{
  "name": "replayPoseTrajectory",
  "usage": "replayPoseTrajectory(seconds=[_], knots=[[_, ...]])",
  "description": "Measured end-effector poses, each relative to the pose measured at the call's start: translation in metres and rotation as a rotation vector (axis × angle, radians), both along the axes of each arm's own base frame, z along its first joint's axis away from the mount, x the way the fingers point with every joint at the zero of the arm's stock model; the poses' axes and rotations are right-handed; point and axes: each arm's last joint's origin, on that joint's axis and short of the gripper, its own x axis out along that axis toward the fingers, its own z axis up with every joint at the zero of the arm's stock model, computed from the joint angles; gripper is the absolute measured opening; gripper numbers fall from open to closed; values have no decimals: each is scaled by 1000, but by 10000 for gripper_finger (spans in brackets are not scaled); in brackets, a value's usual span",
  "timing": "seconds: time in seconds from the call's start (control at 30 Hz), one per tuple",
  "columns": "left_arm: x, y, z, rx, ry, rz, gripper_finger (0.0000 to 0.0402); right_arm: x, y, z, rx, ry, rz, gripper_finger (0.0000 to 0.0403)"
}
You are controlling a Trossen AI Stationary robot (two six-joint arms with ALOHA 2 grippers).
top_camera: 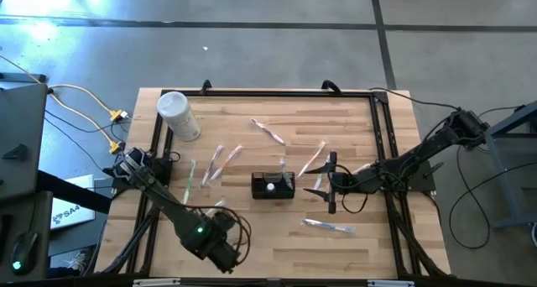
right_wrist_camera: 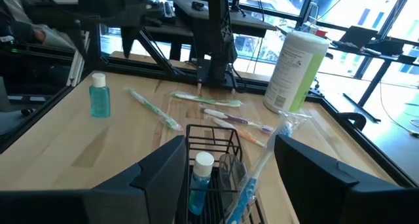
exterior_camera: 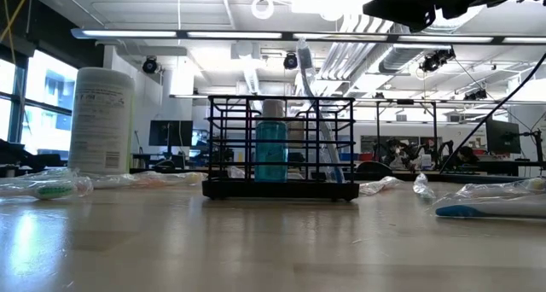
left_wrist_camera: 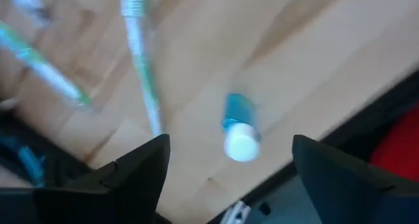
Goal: Pick & Place toothbrushing station
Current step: Put the blue mouthwash into the black wire organizer
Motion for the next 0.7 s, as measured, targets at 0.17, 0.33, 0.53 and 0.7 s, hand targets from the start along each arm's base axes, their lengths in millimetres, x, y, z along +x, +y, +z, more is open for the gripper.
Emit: replayPoseTrajectory(seconds=[0.17, 0.33, 0.53, 0.7], knots=[[-3, 2, 0, 21, 29, 55, 279, 0, 0, 0, 0, 1, 0, 228], [-1, -2, 0, -43, 35, 79, 256, 0, 0, 0, -34, 2, 5, 228], [5, -7, 0, -102, -6, 269, 254, 0, 0, 0, -132, 10, 18, 228], [4, -9, 1, -124, 21, 501, 254, 0, 0, -1, -169, 27, 24, 228]])
